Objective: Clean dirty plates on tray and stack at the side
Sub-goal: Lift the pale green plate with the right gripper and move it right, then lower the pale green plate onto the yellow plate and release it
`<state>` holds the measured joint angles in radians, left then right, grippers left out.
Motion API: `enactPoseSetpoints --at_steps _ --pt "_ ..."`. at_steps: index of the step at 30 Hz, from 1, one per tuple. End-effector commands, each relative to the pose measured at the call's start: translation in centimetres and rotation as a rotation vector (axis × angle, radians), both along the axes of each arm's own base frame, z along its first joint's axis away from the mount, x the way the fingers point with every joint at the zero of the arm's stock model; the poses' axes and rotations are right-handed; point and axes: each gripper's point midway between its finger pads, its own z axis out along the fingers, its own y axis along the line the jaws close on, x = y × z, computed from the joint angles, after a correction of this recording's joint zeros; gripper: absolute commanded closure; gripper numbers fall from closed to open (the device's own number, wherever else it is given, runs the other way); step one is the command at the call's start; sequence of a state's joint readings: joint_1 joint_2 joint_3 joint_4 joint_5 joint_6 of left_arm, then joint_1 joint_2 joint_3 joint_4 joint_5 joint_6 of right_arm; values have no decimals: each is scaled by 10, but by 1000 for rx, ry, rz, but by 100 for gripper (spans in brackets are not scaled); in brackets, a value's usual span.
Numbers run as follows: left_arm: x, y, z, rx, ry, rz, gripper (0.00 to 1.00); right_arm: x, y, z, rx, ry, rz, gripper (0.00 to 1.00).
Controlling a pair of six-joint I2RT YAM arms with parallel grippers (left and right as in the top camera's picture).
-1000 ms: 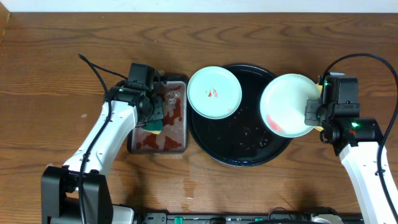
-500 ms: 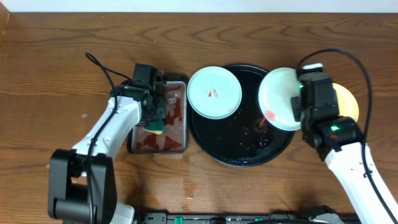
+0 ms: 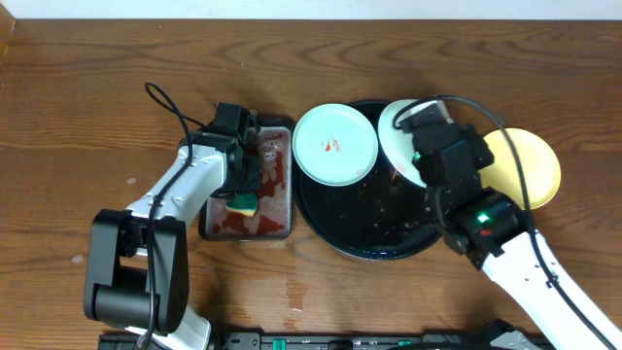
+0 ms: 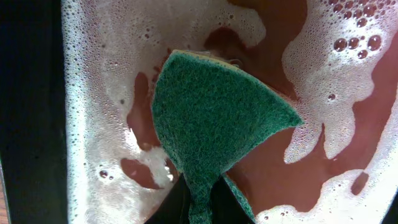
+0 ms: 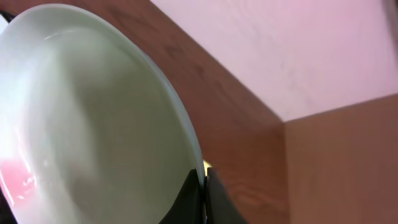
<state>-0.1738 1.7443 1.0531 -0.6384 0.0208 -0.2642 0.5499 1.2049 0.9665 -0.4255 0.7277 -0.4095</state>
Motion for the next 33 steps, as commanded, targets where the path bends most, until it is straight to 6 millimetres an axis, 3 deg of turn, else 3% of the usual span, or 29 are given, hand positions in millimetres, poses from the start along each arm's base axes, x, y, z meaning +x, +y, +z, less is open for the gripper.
enactPoseSetpoints --at_steps 1,13,16,18,33 --pt "-4 5 -7 19 19 -2 92 -2 0 21 -110 -41 4 99" --pt "-4 5 -7 19 20 -2 91 -2 3 29 -155 -67 8 99" --pt "-4 5 -7 19 20 -2 50 -2 3 29 -155 -67 9 99" --pt "-4 5 -7 19 20 -2 42 -1 3 29 -154 -68 9 99" --pt "-15 6 -14 22 54 6 39 -1 3 29 -154 -69 8 99"
